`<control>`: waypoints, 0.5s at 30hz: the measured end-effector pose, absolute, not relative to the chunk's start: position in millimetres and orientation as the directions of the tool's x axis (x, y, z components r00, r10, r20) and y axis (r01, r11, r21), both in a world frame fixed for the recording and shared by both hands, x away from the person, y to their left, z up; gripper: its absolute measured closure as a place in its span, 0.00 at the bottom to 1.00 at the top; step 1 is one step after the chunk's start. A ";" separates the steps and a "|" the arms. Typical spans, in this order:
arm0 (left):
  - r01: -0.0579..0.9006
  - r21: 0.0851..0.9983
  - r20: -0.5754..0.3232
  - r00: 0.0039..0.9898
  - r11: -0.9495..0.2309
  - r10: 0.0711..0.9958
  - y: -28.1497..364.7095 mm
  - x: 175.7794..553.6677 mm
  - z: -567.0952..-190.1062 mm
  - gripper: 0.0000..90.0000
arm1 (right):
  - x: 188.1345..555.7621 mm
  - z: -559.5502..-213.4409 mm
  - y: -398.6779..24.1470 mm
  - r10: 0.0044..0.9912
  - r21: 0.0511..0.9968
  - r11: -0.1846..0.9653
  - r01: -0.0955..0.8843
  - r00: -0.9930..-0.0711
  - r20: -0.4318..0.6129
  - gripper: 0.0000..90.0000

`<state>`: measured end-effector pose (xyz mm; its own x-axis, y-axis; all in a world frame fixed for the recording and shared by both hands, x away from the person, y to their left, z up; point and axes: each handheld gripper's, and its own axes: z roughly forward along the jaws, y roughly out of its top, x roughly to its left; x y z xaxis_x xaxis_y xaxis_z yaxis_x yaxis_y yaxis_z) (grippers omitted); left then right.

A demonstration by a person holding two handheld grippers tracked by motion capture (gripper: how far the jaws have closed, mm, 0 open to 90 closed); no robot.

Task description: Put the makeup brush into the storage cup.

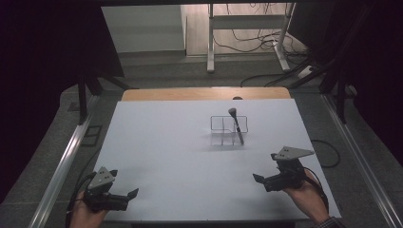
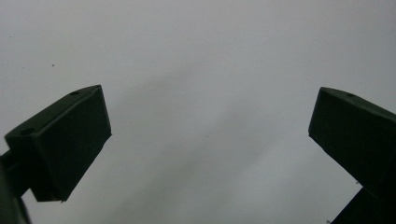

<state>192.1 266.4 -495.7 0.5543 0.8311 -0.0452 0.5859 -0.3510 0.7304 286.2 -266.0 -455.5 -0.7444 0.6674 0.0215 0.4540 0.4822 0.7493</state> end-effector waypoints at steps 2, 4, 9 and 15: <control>0.586 0.731 -0.045 0.554 -0.351 0.831 266.2 192.2 -495.6 0.00 | 284.8 -455.8 -268.2 0.670 0.747 0.483 0.456 -0.742 0.020 0.00; 0.585 0.730 -0.043 0.555 -0.353 0.831 266.2 192.3 -495.7 0.00 | 283.4 -456.2 -270.1 0.672 0.745 0.486 0.457 -0.740 0.016 0.00; 0.584 0.732 -0.044 0.555 -0.351 0.831 266.0 192.2 -495.5 0.00 | 280.2 -456.4 -274.9 0.679 0.741 0.488 0.462 -0.734 0.011 0.00; 0.584 0.732 -0.044 0.555 -0.352 0.831 266.0 192.4 -495.5 0.00 | 276.5 -456.6 -281.4 0.691 0.740 0.484 0.466 -0.722 0.003 0.00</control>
